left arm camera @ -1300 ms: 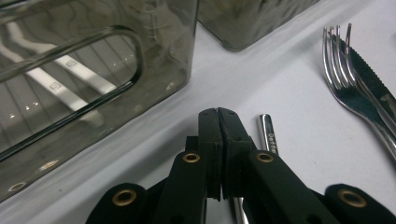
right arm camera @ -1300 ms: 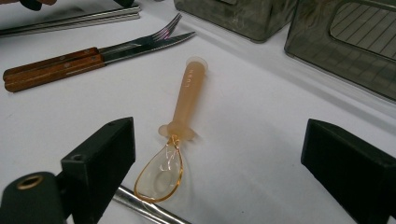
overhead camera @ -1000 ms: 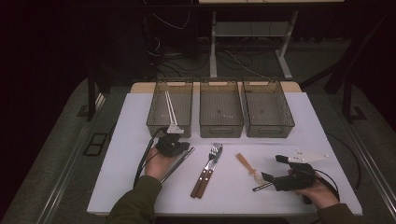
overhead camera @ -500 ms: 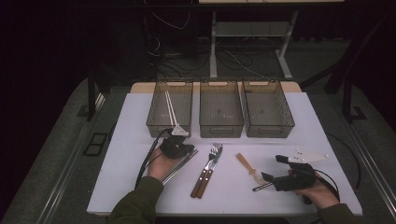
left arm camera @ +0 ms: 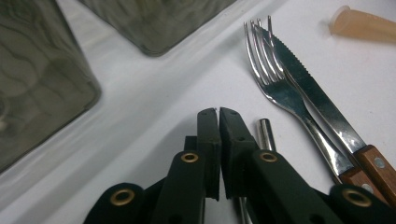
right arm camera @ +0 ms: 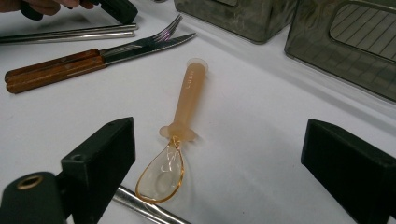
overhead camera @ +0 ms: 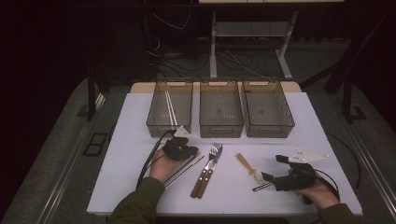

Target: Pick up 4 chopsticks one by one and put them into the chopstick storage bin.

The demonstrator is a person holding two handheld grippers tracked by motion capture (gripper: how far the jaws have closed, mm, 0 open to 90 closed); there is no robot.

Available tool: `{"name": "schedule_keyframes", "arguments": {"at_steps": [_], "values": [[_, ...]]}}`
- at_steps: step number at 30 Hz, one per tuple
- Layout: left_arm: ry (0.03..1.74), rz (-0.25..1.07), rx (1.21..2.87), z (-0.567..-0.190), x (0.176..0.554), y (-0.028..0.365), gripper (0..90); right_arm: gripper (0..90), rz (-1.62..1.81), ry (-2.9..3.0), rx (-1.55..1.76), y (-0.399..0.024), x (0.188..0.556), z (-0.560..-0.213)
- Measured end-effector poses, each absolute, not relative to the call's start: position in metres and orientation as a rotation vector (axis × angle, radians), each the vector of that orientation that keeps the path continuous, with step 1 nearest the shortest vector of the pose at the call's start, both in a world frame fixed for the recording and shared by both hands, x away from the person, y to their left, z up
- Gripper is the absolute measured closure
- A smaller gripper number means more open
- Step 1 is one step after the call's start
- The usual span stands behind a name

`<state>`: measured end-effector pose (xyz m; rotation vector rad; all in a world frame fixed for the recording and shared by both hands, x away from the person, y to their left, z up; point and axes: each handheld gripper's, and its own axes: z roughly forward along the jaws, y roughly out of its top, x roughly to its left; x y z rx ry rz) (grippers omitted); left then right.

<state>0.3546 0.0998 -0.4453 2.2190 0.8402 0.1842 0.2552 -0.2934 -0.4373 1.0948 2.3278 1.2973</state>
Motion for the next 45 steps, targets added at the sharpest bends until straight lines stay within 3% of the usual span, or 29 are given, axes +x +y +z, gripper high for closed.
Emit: {"name": "schedule_keyframes", "arguments": {"at_steps": [5,13,16,19,27,45], "values": [[0.853,0.203,2.187,-0.437,0.352,0.108,79.2,10.2,1.299,2.327,1.094,-0.293,0.255,-0.437],[0.876,0.2,2.2,-0.425,0.335,0.126,61.3,10.2,1.297,2.329,1.092,-0.293,0.255,-0.437],[0.871,0.194,2.195,-0.423,0.325,0.132,59.4,10.2,1.298,2.324,1.094,-0.294,0.256,-0.437],[0.865,0.185,2.185,-0.423,0.316,0.135,59.9,10.2,1.295,2.326,1.102,-0.294,0.256,-0.437],[0.884,0.201,2.185,-0.426,0.295,0.139,71.3,10.2,1.296,2.325,1.1,-0.294,0.255,-0.437],[0.875,0.172,2.257,-0.439,0.298,0.139,79.7,10.2,1.296,2.323,1.101,-0.295,0.256,-0.437]]}}
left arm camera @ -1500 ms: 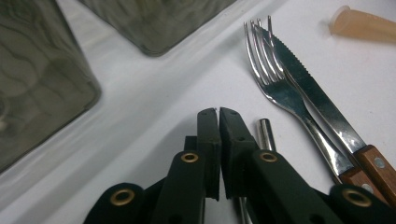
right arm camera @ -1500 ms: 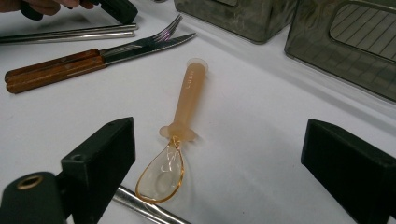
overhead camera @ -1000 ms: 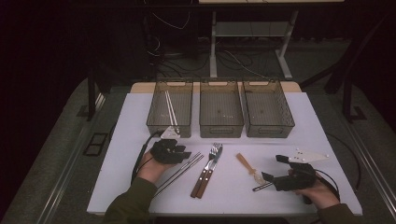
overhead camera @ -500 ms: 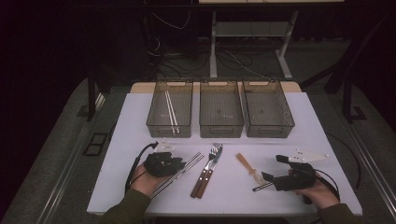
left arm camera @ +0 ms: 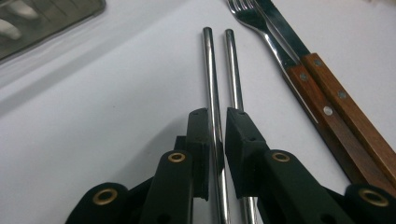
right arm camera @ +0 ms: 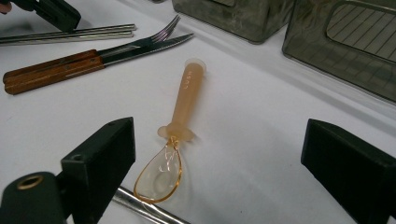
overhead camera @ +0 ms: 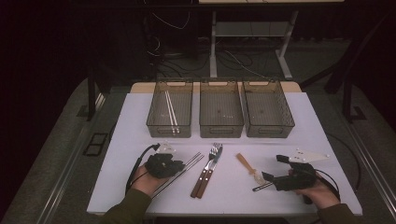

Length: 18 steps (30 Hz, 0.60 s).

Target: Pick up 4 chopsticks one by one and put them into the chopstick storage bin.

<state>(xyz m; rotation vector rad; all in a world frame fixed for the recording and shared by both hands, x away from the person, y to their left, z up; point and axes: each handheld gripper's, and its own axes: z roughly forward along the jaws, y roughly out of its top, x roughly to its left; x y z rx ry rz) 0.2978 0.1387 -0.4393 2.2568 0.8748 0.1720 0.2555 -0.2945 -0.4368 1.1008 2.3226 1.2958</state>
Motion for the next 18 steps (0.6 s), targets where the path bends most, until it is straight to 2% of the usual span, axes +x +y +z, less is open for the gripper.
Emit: {"name": "schedule_keyframes", "arguments": {"at_steps": [18], "values": [[0.857,0.229,2.339,-0.4394,0.2956,0.1298,83.3,10.2,1.294,2.322,1.1,-0.2945,0.2554,-0.4369]]}}
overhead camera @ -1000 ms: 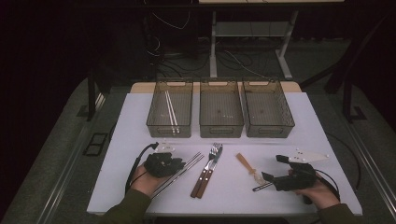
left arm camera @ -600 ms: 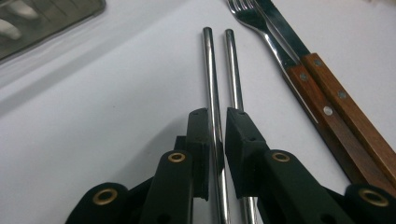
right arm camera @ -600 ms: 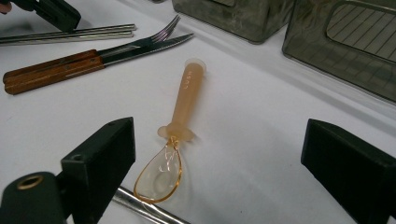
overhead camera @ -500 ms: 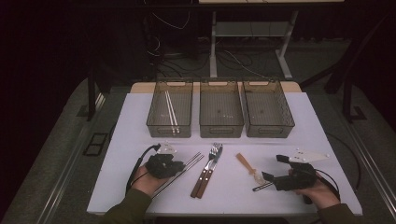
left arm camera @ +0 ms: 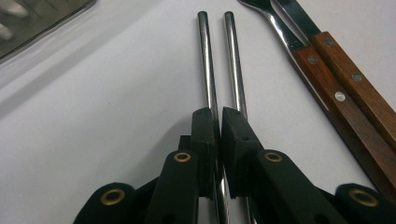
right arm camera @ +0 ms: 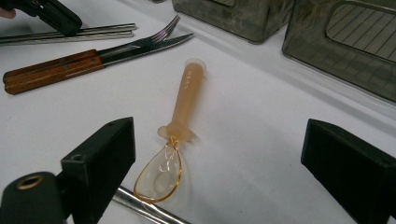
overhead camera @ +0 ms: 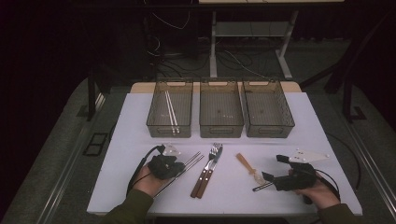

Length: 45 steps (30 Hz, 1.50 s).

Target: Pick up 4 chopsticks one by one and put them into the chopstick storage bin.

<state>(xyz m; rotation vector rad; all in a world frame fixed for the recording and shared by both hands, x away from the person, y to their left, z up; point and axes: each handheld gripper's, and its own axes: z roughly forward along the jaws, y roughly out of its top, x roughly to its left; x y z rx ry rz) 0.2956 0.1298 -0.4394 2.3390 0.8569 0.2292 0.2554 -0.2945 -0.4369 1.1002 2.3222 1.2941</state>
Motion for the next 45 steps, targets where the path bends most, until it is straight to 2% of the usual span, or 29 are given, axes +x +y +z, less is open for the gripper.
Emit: {"name": "schedule_keyframes", "arguments": {"at_steps": [16,23,37,45], "values": [[0.881,0.196,2.317,-0.439,0.298,0.132,85.2,10.2,1.297,2.323,1.096,-0.294,0.255,-0.437],[0.89,0.233,2.273,-0.433,0.299,0.136,85.2,10.2,1.299,2.322,1.096,-0.295,0.255,-0.436],[0.878,0.268,2.073,-0.402,0.298,0.15,85.2,10.2,1.297,2.321,1.106,-0.295,0.256,-0.436],[0.817,0.336,1.971,-0.369,0.292,0.155,85.1,10.2,1.296,2.319,1.11,-0.295,0.256,-0.436]]}}
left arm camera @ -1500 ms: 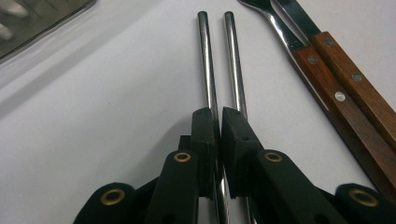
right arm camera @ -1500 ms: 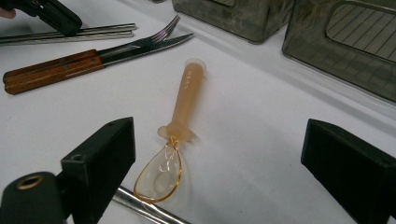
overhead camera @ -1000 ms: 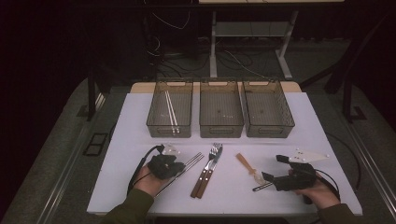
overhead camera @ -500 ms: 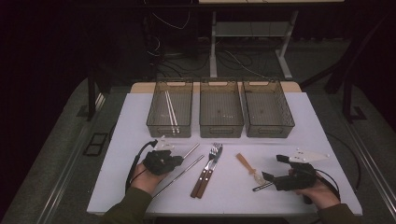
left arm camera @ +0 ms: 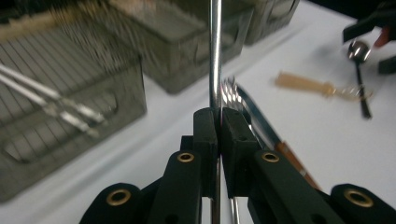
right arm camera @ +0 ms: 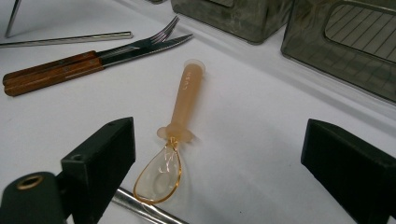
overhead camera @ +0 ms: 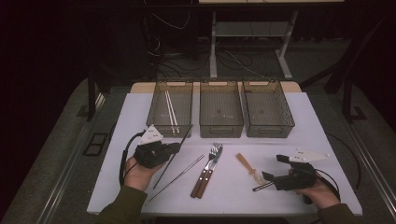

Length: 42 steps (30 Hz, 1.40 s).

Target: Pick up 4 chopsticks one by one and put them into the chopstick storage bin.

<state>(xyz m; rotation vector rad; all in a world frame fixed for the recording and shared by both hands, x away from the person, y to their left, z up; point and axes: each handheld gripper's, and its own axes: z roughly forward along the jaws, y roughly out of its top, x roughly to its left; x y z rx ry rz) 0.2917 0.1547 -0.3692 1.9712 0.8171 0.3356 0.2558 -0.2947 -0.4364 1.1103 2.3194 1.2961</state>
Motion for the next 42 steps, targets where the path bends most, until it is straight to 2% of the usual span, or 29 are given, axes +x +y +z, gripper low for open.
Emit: {"name": "schedule_keyframes", "arguments": {"at_steps": [14,31,42], "values": [[0.783,0.374,1.921,-0.348,0.303,0.16,85.0,10.2,1.302,2.316,1.117,-0.295,0.257,-0.437],[0.767,0.401,1.859,-0.311,0.362,0.157,85.0,10.2,1.312,2.305,1.131,-0.296,0.257,-0.436],[0.772,0.477,1.819,-0.279,0.406,0.158,85.0,10.2,1.328,2.301,1.134,-0.297,0.257,-0.436]]}}
